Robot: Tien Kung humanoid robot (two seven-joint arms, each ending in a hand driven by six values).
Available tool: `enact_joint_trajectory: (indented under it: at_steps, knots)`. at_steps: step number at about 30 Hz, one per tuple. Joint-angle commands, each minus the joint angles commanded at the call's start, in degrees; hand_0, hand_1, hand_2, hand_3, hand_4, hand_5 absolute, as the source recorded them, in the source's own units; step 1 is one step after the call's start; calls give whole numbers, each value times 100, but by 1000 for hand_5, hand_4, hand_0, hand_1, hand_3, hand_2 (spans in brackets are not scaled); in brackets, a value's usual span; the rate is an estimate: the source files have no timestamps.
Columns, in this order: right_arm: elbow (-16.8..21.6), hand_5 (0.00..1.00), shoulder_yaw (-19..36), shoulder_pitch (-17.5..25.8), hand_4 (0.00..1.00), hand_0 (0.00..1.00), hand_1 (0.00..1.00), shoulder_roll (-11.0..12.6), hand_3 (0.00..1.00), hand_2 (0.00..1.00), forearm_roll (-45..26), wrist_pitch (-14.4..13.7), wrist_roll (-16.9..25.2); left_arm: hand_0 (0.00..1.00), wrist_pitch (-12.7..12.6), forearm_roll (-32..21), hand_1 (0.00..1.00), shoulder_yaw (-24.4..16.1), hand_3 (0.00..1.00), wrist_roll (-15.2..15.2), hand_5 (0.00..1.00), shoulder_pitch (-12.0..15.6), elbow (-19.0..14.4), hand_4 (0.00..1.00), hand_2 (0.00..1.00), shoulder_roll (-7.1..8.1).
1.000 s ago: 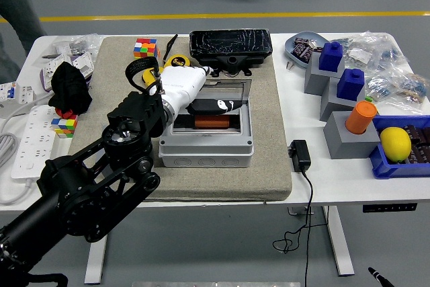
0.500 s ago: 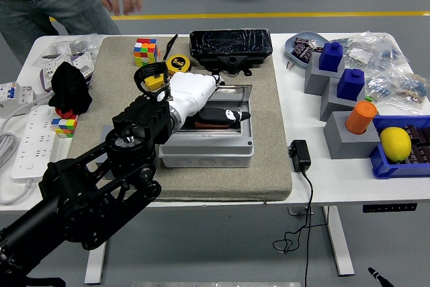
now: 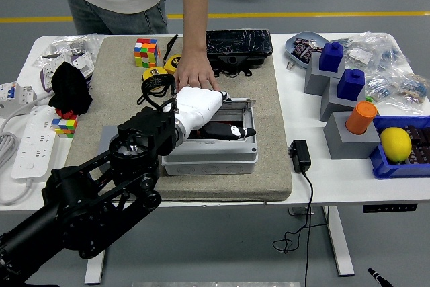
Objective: Fetch the battery,place it into the box,close the lid of the box
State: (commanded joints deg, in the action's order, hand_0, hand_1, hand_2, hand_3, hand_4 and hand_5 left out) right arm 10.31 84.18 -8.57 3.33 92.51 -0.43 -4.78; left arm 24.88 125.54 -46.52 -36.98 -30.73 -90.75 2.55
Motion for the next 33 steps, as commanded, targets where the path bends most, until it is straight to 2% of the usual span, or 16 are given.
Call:
enact_joint_trajectory:
  at_steps: [17,18,19,22,23,24,26,29,33]
  knots:
    - [0,972,-6,8,998,787,711,-12,765,714,-22,-6,-1,607,125,-132,753,133,840,0,998,284,-109,998,771,-46]
    - [0,973,-7,0,998,788,711,-11,764,714,-28,-7,-1,652,80,-96,764,144,834,0,998,295,-108,998,773,-38]
    - [0,973,-9,-3,998,788,711,-11,764,714,-31,-8,-1,652,13,-31,764,147,834,0,998,300,-113,998,773,-31]
    - [0,973,-11,-9,998,788,711,-8,764,714,-35,-11,-2,652,-482,446,764,96,834,0,998,308,-123,998,773,-16]
    - [0,973,-7,-6,998,788,711,-10,764,714,-33,-11,-3,652,-703,446,764,47,834,0,998,323,-106,998,773,-17]
    - [0,974,-6,-4,998,787,710,-11,764,714,-34,-11,-3,716,-868,446,802,20,817,0,998,332,-99,998,785,-18]
    - [0,974,5,16,998,787,710,-18,764,714,-33,-13,-5,716,-1283,446,802,-96,817,156,998,394,-87,998,785,-33]
    - [0,974,42,47,998,787,710,-32,764,714,1,-13,-16,716,-1810,446,802,-282,817,560,998,501,-73,998,785,-51]
    - [0,973,36,45,998,788,711,-50,764,715,-23,-11,-9,738,-2742,446,822,-813,822,1419,994,787,-17,998,801,-100]
